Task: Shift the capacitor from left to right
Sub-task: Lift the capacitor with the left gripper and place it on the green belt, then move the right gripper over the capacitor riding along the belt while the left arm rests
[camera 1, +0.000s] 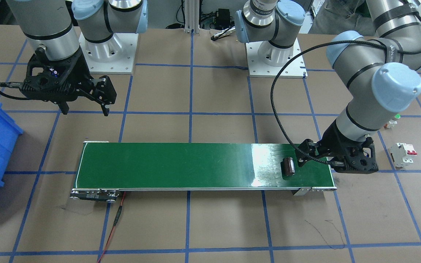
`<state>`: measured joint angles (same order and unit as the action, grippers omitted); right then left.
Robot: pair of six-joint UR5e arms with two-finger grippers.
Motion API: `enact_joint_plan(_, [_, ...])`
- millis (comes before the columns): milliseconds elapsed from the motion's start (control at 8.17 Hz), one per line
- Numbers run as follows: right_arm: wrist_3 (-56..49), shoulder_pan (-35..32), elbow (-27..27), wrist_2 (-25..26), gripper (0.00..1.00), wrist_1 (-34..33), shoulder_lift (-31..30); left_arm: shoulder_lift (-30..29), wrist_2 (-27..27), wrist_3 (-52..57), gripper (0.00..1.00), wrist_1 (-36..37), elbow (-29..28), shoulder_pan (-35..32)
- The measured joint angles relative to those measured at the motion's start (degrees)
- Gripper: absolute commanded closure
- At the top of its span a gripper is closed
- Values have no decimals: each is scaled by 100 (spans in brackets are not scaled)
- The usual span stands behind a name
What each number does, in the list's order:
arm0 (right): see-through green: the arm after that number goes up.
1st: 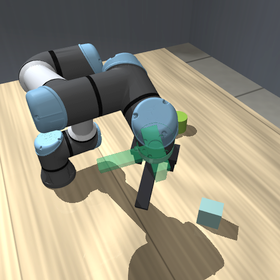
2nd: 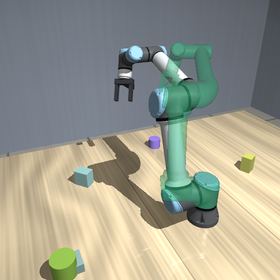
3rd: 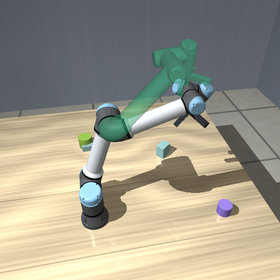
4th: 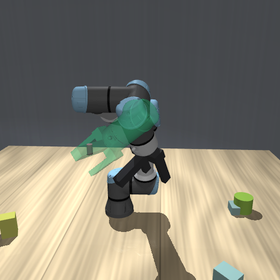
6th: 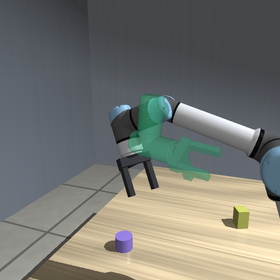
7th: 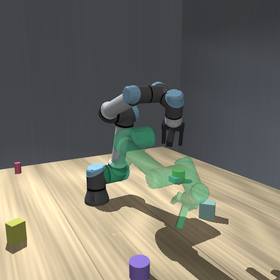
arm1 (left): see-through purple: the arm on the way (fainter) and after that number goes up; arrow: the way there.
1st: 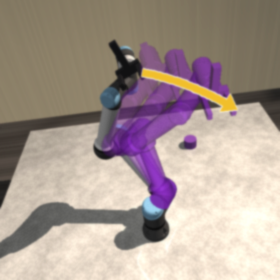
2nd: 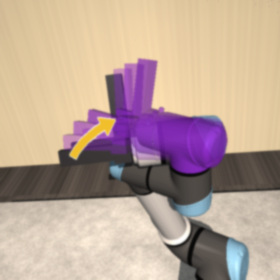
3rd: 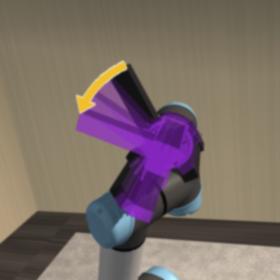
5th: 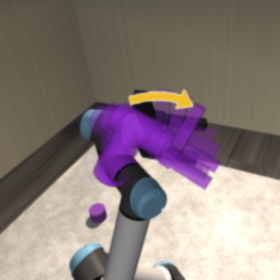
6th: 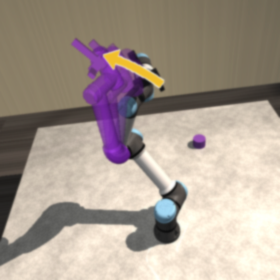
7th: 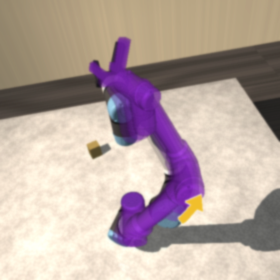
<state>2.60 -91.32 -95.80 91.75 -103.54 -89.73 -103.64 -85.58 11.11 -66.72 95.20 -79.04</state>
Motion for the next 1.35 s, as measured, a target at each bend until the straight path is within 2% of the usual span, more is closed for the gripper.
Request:
enact_joint_plan(367, [-5, 0, 0, -7, 0, -3, 6, 194, 14, 63, 0, -32, -380, 93])
enact_joint_plan(490, [-5, 0, 0, -9, 0, 2, 8, 246, -92, 70, 0, -249, -415, 113])
enact_joint_plan(980, [-18, 0, -8, -9, 0, 9, 55, 538, -561, 55, 0, -1981, -804, 147])
enact_joint_plan(1347, [-67, 0, -134, -69, 0, -10, 96, 770, -1025, 62, 0, -2419, -874, 95])
